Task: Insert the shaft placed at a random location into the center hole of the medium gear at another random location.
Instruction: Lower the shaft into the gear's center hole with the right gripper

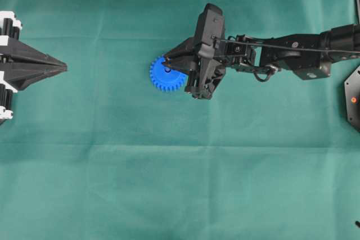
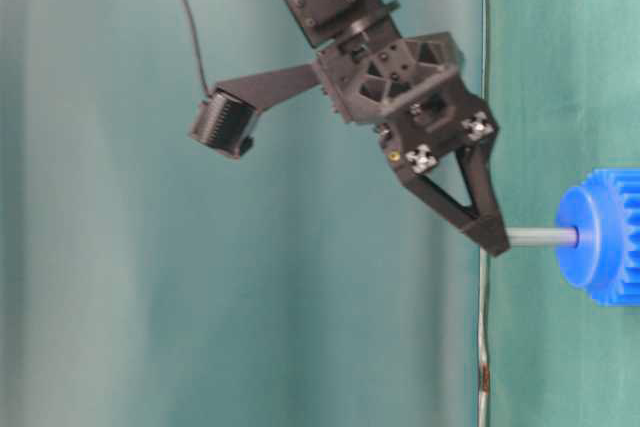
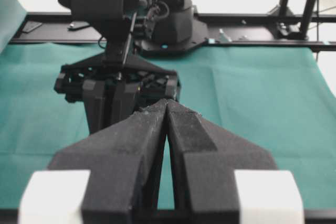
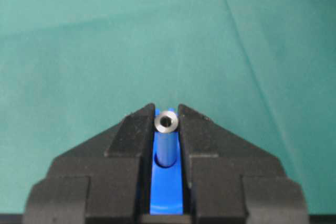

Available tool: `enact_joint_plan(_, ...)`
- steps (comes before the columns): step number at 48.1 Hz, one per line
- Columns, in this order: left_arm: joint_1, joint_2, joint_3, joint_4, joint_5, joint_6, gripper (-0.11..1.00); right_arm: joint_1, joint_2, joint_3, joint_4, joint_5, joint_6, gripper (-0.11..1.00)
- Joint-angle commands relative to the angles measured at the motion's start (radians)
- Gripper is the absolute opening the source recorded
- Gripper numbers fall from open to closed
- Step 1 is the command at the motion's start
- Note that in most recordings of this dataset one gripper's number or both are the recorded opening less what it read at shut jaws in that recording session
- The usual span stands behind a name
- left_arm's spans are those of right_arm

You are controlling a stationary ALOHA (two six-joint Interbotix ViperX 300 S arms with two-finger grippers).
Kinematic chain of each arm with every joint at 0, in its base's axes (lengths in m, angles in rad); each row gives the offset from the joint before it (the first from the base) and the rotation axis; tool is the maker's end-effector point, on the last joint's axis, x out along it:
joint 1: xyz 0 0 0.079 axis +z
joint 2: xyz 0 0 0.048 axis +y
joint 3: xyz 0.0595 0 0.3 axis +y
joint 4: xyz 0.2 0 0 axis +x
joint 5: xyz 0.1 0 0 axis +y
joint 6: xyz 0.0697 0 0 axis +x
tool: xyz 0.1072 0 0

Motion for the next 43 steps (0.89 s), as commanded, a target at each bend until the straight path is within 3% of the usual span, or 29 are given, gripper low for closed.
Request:
enact_joint_plan(1,0.0,0.008,-0.02,0.003,-0.003,-0.002,0.0,0.002,-0.005,-0.026,0.009,-0.015,0.006,0.14)
enact_joint_plan(43,0.0,0.006,-0.02,0.003,-0.002,0.0,0.0,0.008,0.057,-0.034,0.02,-0.031,0.006,0.14)
